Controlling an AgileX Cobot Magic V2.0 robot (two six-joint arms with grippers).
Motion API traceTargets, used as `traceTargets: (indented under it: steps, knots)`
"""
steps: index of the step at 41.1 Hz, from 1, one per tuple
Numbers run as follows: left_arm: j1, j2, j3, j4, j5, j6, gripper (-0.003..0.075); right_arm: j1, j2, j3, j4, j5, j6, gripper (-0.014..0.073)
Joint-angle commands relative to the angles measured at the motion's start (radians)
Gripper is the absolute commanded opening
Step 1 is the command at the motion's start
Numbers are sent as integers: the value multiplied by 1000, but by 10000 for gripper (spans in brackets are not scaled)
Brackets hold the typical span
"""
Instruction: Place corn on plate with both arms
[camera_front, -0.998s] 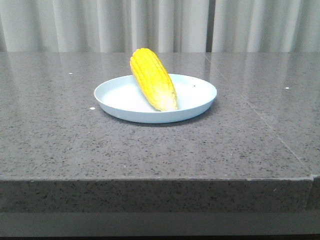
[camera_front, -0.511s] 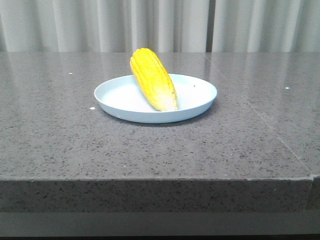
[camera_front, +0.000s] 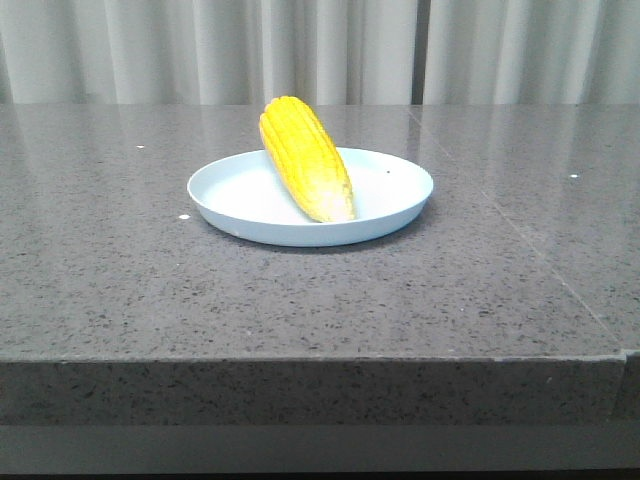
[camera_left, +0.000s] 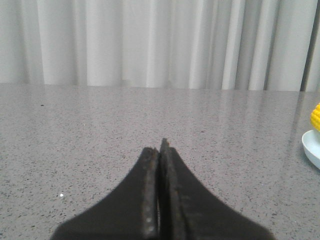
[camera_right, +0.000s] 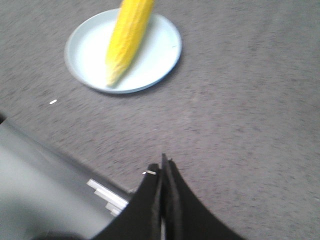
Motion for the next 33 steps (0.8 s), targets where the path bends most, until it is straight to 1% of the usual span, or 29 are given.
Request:
traceTargets:
  steps: [1,6,11,18,25,33]
  knots:
    - [3,-18,23,-10,-82,-10,-20,-123,-101,107,-5,-235,-5,-58]
    - [3,-18,23,-10,-82,-10,-20,-279,-277,335,-4,-496,-5,-58]
    - [3,-18,23,-10,-82,-10,-20,-370,-427,542,-4,-670,-5,-58]
    - [3,-18,23,-10,-82,-10,-20,-391,-541,748,-2,-851,-5,-58]
    - [3,-18,23,-10,-82,-10,-20,-387,-554,850,36,-991,-5,-58]
    - [3,-18,23,-10,-82,-10,-20,-387,-554,846,40,-983,-5,-58]
